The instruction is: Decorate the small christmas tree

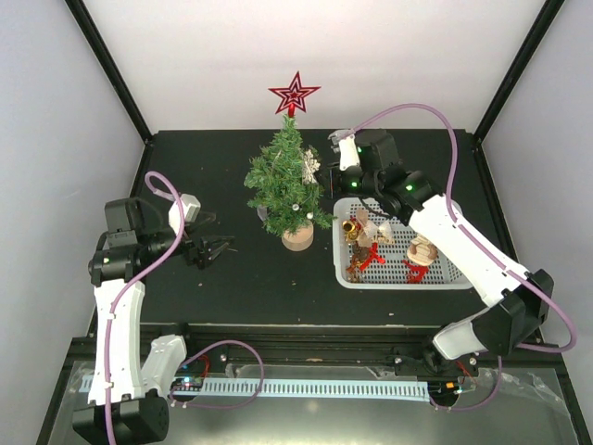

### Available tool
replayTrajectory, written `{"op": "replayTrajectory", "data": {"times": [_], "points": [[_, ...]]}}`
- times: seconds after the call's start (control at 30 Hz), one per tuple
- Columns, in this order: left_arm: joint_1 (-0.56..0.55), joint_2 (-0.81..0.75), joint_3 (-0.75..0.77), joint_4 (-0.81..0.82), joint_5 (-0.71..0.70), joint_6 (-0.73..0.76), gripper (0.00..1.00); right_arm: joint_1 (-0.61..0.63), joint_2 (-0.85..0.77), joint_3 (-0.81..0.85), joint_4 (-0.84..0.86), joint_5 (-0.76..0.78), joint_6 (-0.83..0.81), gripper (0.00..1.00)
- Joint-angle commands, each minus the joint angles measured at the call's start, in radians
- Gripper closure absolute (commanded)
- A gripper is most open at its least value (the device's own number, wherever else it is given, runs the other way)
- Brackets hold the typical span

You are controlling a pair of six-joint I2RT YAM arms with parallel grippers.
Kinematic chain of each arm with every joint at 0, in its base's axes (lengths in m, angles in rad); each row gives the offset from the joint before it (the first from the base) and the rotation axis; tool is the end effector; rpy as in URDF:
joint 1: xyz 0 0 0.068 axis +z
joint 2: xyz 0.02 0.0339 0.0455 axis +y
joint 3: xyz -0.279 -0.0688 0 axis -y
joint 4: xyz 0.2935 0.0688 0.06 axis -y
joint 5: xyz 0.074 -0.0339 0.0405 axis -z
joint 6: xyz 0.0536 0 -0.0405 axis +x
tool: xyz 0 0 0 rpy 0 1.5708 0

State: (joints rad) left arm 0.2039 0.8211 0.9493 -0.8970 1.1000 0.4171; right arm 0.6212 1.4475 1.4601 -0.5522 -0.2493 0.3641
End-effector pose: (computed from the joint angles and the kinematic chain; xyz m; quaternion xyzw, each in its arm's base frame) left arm 0.1898 -0.0095 0.3464 0.2864 0.7587 -0.3565 0.4639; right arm 0.3066 0.2357 0.3894 -0.1715 0.8483 0.3267 0.3799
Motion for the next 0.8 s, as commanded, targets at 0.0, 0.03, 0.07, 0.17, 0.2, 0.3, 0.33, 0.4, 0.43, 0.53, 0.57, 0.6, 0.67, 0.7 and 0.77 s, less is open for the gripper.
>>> {"op": "replayTrajectory", "data": {"times": [0.0,0.03,0.07,0.17,0.2,0.3,0.33,0.4,0.43,0.53,0.57,0.6,0.67,0.7,0.77], "points": [[0.008,-0.017,-0.001,0.022,0.009,-0.005,0.01,0.007,0.011,-0.001,0.014,-0.004,-0.010,0.99],[0.009,-0.017,-0.001,0.023,0.009,-0.006,0.01,0.007,0.013,0.003,0.013,-0.004,-0.010,0.99],[0.008,-0.018,-0.001,0.023,0.009,-0.006,0.01,0.007,0.016,0.007,0.010,-0.004,-0.010,0.99],[0.008,-0.021,-0.003,0.026,0.007,-0.008,0.01,0.007,0.024,0.016,0.000,-0.012,-0.010,0.99],[0.009,-0.023,-0.004,0.028,0.005,-0.009,0.01,0.007,0.025,0.016,-0.002,-0.012,-0.010,0.99],[0.008,-0.030,-0.006,0.030,0.002,-0.010,0.01,0.007,0.025,0.019,-0.011,-0.007,-0.008,0.99],[0.008,-0.032,-0.008,0.033,-0.001,-0.012,0.01,0.007,0.025,0.019,-0.014,-0.007,-0.007,0.99],[0.008,-0.036,-0.009,0.036,-0.005,-0.015,0.01,0.006,0.025,0.024,-0.019,-0.003,-0.006,0.99],[0.008,-0.037,-0.010,0.037,-0.007,-0.017,0.01,0.007,0.024,0.027,-0.024,0.000,-0.005,0.97],[0.008,-0.045,-0.015,0.046,-0.018,-0.024,0.01,0.007,0.015,0.040,-0.037,0.019,-0.004,0.89],[0.009,-0.050,-0.018,0.051,-0.024,-0.028,0.01,0.007,0.007,0.044,-0.038,0.025,-0.004,0.86],[0.008,-0.054,-0.021,0.056,-0.031,-0.031,0.01,0.006,0.000,0.046,-0.040,0.031,-0.004,0.82],[0.008,-0.063,-0.024,0.062,-0.044,-0.035,0.01,0.007,-0.014,0.054,-0.047,0.047,-0.002,0.73],[0.008,-0.068,-0.026,0.063,-0.050,-0.037,0.01,0.007,-0.021,0.057,-0.049,0.058,-0.001,0.70],[0.008,-0.076,-0.027,0.064,-0.054,-0.038,0.01,0.006,-0.036,0.060,-0.051,0.074,0.000,0.63]]}}
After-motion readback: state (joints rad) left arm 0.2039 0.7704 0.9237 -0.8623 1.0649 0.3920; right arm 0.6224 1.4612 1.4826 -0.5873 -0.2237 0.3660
